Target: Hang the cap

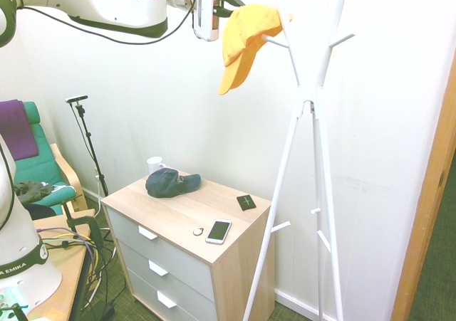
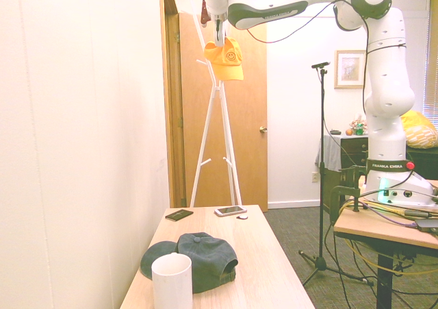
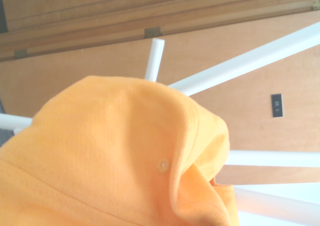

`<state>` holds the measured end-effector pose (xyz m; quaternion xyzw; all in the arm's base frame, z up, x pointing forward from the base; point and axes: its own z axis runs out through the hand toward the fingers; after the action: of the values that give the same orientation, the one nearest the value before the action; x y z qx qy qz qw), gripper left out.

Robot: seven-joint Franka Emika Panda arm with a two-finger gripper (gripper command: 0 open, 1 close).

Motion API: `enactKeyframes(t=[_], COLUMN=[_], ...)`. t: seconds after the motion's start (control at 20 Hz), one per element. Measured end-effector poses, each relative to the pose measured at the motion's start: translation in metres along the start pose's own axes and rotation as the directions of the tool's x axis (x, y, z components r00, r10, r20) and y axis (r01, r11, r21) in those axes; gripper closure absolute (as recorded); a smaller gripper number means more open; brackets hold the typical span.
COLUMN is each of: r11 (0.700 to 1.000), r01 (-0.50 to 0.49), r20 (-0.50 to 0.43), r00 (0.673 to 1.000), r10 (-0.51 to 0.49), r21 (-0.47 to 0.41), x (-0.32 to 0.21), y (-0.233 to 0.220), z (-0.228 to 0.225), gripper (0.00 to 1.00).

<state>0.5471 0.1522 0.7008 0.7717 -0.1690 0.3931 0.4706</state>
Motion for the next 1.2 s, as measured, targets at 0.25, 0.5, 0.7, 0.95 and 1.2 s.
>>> enactKeyframes(t=[0.25, 0.5, 0.7, 0.95, 1.2], r11=[1.000, 0.999, 0.999, 0.999, 0.998], r01=[0.002, -0.009, -0.016, -0.021, -0.027], r20=[0.025, 0.040, 0.044, 0.049, 0.050], r00=[1.000, 0.999, 0.999, 0.999, 0.998], r10=[-0.002, 0.007, 0.014, 0.019, 0.025], r21=[0.025, 0.038, 0.047, 0.050, 0.053], x=[-0.024, -0.050, -0.056, -0.058, -0.057], y=[-0.015, -0.038, -0.042, -0.044, -0.042], z=[0.023, 0.038, 0.048, 0.053, 0.062], gripper=[1.00, 0.00, 0.00, 0.00, 0.00])
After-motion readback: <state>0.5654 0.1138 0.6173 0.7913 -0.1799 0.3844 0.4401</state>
